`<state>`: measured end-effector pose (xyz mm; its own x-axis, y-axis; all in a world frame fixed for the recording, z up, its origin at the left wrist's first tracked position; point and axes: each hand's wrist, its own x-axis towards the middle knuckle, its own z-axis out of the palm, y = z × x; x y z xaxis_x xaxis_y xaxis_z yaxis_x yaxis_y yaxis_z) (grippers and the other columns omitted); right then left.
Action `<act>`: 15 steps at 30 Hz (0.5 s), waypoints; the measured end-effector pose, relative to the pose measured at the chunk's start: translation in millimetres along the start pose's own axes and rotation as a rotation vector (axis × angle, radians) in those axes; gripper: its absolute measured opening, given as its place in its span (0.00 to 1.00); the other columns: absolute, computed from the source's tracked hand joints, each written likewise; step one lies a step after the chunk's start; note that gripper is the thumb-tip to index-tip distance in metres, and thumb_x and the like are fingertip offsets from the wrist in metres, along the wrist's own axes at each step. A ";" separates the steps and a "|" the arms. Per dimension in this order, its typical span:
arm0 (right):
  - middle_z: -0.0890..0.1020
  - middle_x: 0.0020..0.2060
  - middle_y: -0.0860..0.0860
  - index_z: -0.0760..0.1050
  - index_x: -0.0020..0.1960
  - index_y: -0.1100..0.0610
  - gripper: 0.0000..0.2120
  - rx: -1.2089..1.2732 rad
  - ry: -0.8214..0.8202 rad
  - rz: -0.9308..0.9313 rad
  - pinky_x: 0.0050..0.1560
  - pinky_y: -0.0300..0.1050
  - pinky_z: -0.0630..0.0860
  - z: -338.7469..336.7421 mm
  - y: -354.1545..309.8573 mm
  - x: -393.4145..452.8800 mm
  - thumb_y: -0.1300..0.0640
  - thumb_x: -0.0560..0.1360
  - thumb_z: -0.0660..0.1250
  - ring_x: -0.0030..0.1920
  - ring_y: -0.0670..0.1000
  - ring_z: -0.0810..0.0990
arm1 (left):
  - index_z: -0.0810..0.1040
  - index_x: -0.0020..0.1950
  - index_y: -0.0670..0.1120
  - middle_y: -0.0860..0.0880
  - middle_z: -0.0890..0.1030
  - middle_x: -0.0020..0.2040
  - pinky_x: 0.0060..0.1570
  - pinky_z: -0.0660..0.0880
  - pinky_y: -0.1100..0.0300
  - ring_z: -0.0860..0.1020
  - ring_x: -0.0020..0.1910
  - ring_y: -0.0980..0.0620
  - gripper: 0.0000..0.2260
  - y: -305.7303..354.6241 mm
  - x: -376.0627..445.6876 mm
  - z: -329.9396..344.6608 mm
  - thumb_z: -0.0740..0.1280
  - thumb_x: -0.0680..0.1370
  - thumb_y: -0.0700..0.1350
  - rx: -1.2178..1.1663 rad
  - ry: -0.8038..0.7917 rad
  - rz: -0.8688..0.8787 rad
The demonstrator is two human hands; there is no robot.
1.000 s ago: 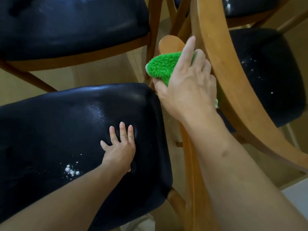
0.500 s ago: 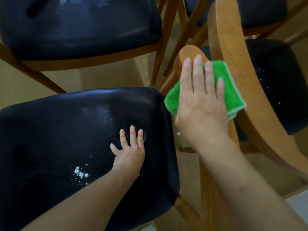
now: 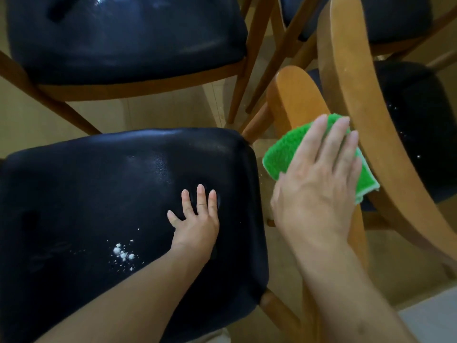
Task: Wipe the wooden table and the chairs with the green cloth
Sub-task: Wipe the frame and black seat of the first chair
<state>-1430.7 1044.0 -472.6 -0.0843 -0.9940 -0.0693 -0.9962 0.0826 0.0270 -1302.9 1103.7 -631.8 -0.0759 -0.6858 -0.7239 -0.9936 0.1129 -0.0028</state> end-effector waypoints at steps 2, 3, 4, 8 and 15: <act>0.54 0.75 0.69 0.48 0.78 0.66 0.43 -0.051 0.024 -0.011 0.72 0.66 0.57 6.3 2.2 -6.2 0.59 0.73 0.70 0.75 0.69 0.54 | 0.25 0.70 0.39 0.34 0.25 0.67 0.63 0.60 0.28 0.40 0.72 0.25 0.56 0.4 0.1 1.1 0.75 0.72 0.43 0.002 0.007 -0.003; 0.54 0.75 0.69 0.48 0.78 0.67 0.42 -0.083 0.024 -0.023 0.72 0.66 0.57 7.1 1.0 -2.6 0.59 0.74 0.70 0.75 0.69 0.54 | 0.25 0.69 0.38 0.34 0.25 0.67 0.63 0.60 0.28 0.40 0.72 0.25 0.56 0.6 -0.2 1.2 0.75 0.72 0.43 0.005 0.009 -0.006; 0.53 0.75 0.69 0.47 0.78 0.66 0.42 -0.112 0.013 -0.039 0.73 0.65 0.55 6.0 -1.7 3.7 0.59 0.75 0.70 0.76 0.69 0.52 | 0.24 0.69 0.38 0.34 0.25 0.67 0.63 0.60 0.28 0.40 0.72 0.25 0.56 1.0 -0.6 0.9 0.75 0.73 0.43 0.008 0.010 -0.009; 0.45 0.77 0.66 0.39 0.78 0.63 0.46 -0.125 0.017 -0.102 0.75 0.62 0.47 0.7 -16.0 43.7 0.59 0.76 0.69 0.77 0.66 0.45 | 0.24 0.68 0.38 0.34 0.26 0.70 0.64 0.60 0.28 0.39 0.72 0.25 0.56 1.5 -0.1 1.6 0.75 0.73 0.43 0.013 0.015 -0.016; 0.57 0.76 0.62 0.52 0.78 0.61 0.38 -0.127 0.040 -0.230 0.75 0.61 0.49 -5.7 -44.1 112.1 0.58 0.76 0.69 0.78 0.63 0.48 | 0.25 0.69 0.39 0.34 0.31 0.74 0.64 0.60 0.29 0.40 0.73 0.26 0.56 2.0 0.1 1.1 0.75 0.73 0.43 0.027 0.012 -0.019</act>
<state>-1396.1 928.5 -475.9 0.1475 -0.9879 -0.0490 -0.9782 -0.1530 0.1402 -1304.8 1104.7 -632.7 -0.0583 -0.6964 -0.7153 -0.9923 0.1192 -0.0352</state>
